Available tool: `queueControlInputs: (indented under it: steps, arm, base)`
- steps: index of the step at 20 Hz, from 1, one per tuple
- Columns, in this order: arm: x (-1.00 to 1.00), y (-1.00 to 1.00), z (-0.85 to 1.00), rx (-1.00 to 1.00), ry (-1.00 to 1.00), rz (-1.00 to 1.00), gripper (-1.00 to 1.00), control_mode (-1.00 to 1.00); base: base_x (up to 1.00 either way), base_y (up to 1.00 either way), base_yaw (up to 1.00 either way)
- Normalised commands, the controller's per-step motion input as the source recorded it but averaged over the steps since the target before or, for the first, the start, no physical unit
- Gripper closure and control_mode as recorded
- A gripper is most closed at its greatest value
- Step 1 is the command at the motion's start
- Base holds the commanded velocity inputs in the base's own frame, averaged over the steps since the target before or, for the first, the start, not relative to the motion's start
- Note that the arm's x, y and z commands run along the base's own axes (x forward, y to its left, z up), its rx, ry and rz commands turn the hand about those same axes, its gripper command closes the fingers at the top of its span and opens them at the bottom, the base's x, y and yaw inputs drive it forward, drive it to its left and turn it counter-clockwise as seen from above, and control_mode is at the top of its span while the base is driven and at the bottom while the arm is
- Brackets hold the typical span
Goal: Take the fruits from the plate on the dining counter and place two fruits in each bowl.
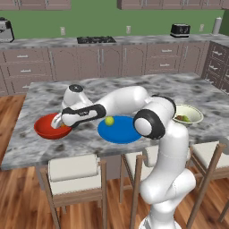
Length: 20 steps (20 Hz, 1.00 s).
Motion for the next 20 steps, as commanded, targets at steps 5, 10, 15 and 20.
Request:
queueControlInputs:
  steps: [5, 10, 15, 20]
  arm:
    - [0.13, 0.13, 0.00, -0.07, 0.02, 0.00, 1.00, -1.00]
    - [0.16, 0.17, 0.00, -0.16, 0.10, 0.00, 1.00, -1.00]
    - [0.06, 0.25, 0.00, -0.11, 0.04, 0.00, 1.00, -1.00]
    - [0.09, 0.19, -0.04, -0.02, 0.01, 0.00, 1.00, -1.00]
  base:
    - [0.00, 0.00, 0.00]
    - [0.00, 0.00, 0.00]
    - [0.00, 0.00, 0.00]
    - [0.00, 0.00, 0.00]
